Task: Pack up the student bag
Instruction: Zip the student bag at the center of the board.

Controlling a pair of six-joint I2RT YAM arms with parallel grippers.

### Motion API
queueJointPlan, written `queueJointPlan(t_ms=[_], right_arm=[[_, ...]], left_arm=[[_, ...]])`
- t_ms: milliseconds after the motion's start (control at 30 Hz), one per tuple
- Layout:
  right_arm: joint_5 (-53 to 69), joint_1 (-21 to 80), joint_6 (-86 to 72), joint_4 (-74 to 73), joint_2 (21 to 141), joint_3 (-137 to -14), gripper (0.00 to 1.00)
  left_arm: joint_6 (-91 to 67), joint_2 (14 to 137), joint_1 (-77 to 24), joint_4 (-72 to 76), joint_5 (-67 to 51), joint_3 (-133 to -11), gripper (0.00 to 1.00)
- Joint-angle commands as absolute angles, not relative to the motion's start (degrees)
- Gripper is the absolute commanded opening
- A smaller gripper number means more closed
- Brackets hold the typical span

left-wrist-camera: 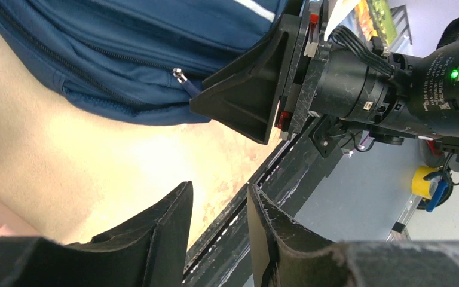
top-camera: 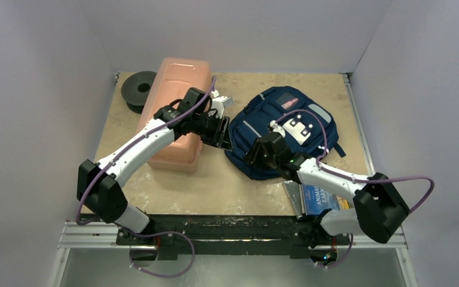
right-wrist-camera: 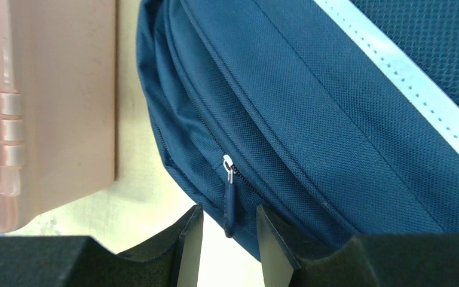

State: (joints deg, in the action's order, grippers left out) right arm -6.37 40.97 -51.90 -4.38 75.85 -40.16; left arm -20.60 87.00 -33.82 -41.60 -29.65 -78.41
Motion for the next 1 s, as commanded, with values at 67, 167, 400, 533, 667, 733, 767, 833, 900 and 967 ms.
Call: queueJointPlan(t_ms=[67,167,400,533,667,733,767,833,900,967], right_arm=[[-9.2,42.6,-53.0,-3.8,78.6,-42.6,0.19],[-10.4,42.8,-51.5,-4.3,78.2,-42.7,0.00],[-9.6,42.9,-45.2,-2.1,72.5,-41.6,0.00],[-9.1,42.9,-41.9,-0.2,70.1,-40.5,0.00],[-8.4,42.9,-38.6,-0.2,70.0,-40.9,0.00],[-7.8,42.9,-37.3,1.4,69.7,-40.5,0.00],[-7.4,42.9,-36.5,1.9,69.6,-40.3,0.00],[-6.4,42.9,-35.4,2.8,69.5,-40.1,0.00],[-5.7,42.8,-34.6,3.3,69.3,-39.8,0.00],[-5.0,42.9,-34.0,3.8,69.0,-39.6,0.00]], left_arm=[[-27.1,86.6,-33.6,-38.3,-26.0,-78.5,0.36],[-32.3,88.2,-34.1,-33.5,-25.3,-77.9,0.33],[-43.5,99.6,-35.4,-31.5,-20.6,-83.8,0.34],[-53.0,104.4,-35.3,-34.6,-20.0,-87.2,0.34],[-60.0,106.2,-35.2,-34.4,-20.0,-88.1,0.37],[-63.0,107.1,-35.2,-33.8,-20.1,-88.4,0.38],[-64.2,107.6,-35.2,-33.2,-20.2,-88.5,0.39],[-66.3,109.0,-35.2,-33.0,-20.3,-89.0,0.40],[-68.4,110.2,-35.2,-32.9,-20.1,-88.8,0.41],[-69.8,110.9,-35.2,-32.8,-19.1,-88.3,0.42]])
